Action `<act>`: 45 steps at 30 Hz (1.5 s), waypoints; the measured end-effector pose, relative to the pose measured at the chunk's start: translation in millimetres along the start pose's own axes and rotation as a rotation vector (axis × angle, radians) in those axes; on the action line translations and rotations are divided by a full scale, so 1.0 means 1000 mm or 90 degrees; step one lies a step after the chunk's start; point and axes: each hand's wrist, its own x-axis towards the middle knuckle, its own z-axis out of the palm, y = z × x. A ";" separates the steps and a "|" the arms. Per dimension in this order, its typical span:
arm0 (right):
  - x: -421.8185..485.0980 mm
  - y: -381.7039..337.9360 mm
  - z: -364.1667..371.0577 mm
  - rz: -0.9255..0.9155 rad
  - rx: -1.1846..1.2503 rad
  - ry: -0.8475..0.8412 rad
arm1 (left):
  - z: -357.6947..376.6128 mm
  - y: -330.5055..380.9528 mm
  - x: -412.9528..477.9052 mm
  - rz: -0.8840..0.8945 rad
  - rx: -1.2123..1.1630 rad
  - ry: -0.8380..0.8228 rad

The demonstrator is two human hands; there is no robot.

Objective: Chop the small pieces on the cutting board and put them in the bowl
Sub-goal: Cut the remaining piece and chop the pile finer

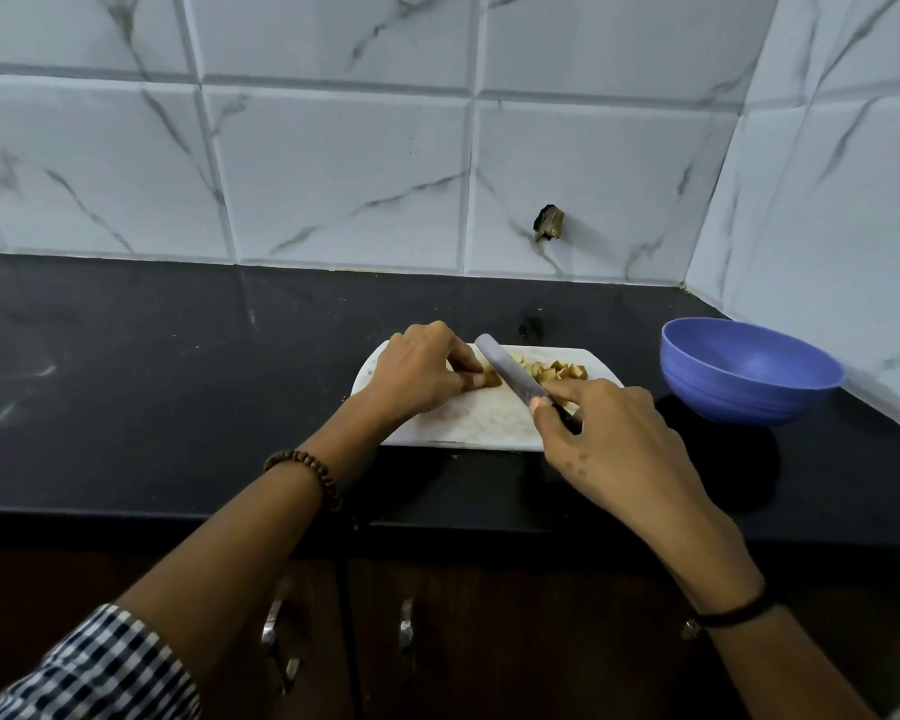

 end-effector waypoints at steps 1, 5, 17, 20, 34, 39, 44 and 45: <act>0.002 -0.001 0.001 -0.005 -0.013 0.004 | 0.000 0.000 0.000 0.000 0.002 -0.001; 0.005 -0.009 0.001 -0.014 -0.069 0.007 | 0.000 0.000 0.001 -0.020 0.013 -0.010; 0.020 -0.019 0.013 -0.068 -0.219 -0.002 | 0.002 0.007 -0.004 -0.033 0.106 0.049; 0.012 -0.017 0.008 -0.074 -0.231 -0.048 | 0.004 0.009 -0.006 -0.041 0.109 0.060; -0.019 -0.001 -0.054 -0.065 -0.182 -0.116 | 0.001 0.005 -0.006 -0.032 0.006 -0.002; -0.019 0.013 -0.058 -0.025 -0.092 -0.072 | 0.000 0.008 0.004 0.002 -0.007 -0.001; -0.015 0.023 -0.053 0.016 -0.050 -0.047 | -0.010 0.016 0.012 0.014 -0.038 -0.122; -0.014 0.024 -0.050 0.020 -0.044 -0.050 | -0.012 0.017 0.013 0.008 -0.046 -0.128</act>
